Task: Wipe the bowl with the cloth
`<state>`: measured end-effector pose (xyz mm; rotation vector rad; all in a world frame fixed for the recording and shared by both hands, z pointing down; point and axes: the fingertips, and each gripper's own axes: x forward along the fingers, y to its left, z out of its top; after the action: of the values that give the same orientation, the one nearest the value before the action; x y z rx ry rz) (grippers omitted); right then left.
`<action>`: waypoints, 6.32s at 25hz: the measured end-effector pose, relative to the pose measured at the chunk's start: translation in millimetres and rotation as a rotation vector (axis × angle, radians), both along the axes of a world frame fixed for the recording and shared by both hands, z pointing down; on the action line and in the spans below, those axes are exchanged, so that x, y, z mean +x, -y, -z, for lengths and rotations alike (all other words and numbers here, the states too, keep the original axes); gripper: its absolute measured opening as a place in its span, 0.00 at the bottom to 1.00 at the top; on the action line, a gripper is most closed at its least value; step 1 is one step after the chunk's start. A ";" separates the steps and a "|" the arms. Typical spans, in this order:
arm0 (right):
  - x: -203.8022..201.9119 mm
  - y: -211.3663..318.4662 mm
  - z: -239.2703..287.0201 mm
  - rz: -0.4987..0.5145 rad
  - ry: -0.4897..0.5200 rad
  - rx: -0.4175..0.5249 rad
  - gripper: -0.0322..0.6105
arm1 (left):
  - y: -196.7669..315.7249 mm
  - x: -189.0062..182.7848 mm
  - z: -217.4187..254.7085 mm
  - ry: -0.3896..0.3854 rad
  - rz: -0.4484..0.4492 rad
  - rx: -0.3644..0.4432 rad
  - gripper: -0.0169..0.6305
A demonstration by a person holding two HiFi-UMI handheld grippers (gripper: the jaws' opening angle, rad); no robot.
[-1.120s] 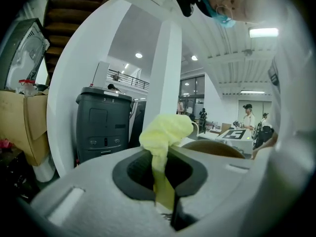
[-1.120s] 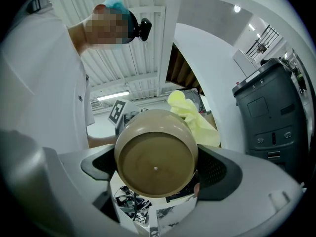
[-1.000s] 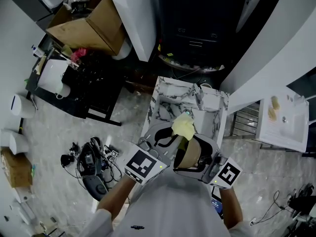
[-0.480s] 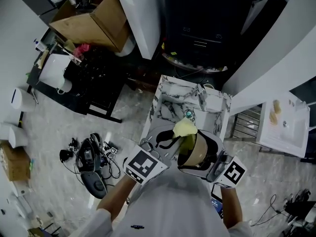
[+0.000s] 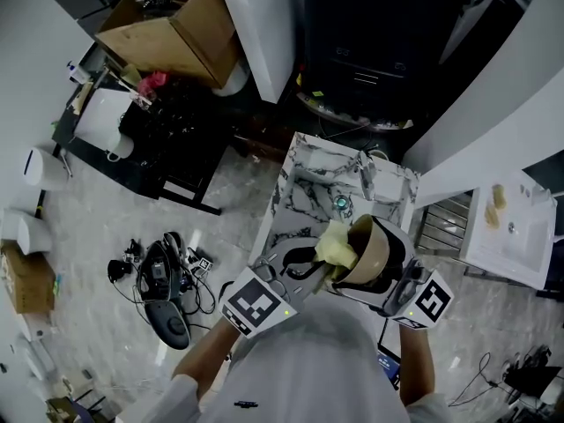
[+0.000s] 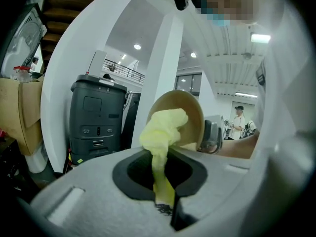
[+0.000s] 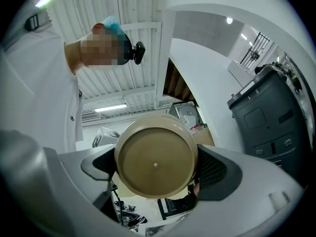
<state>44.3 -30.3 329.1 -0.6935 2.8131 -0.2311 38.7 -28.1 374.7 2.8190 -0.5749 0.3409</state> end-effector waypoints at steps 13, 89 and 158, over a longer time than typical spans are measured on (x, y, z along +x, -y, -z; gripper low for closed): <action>7.2 9.3 0.3 -0.010 0.004 0.001 0.83 | -12.2 -4.8 44.1 -0.115 -0.125 0.034 0.08; -19.3 -33.5 -11.3 0.180 -0.130 0.018 0.82 | -32.4 37.6 27.2 0.079 -0.496 0.094 0.08; -36.4 -39.6 -6.9 0.217 -0.134 0.029 0.82 | -39.2 17.1 12.1 0.136 -0.549 0.075 0.08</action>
<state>7.9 9.3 336.0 -0.4100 3.0141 -0.1864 55.8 11.2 362.6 2.9996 0.1846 0.6226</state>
